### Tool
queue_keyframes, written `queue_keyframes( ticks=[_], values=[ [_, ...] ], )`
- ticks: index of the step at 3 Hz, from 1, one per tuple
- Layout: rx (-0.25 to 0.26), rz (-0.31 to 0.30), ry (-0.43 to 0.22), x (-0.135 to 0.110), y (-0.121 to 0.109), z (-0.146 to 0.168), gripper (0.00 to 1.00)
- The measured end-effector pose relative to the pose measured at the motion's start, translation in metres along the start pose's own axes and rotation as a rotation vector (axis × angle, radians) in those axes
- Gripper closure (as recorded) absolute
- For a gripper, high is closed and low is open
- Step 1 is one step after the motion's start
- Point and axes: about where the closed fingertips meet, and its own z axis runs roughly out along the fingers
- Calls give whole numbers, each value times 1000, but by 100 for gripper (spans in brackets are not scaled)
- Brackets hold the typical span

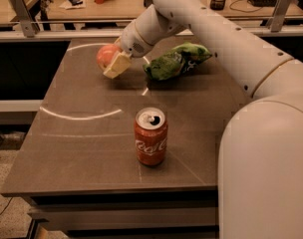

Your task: Move apple near coke can

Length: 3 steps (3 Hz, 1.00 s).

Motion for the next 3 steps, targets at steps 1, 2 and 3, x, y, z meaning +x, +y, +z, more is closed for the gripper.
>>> queue_keyframes(
  ticks=[1,2,3],
  values=[
    [-12,22,2,-7,14,-32,100],
    [-31,76,-2,-13,41,-59,100],
    [-65,138,16,-14,80,-73,100]
  ],
)
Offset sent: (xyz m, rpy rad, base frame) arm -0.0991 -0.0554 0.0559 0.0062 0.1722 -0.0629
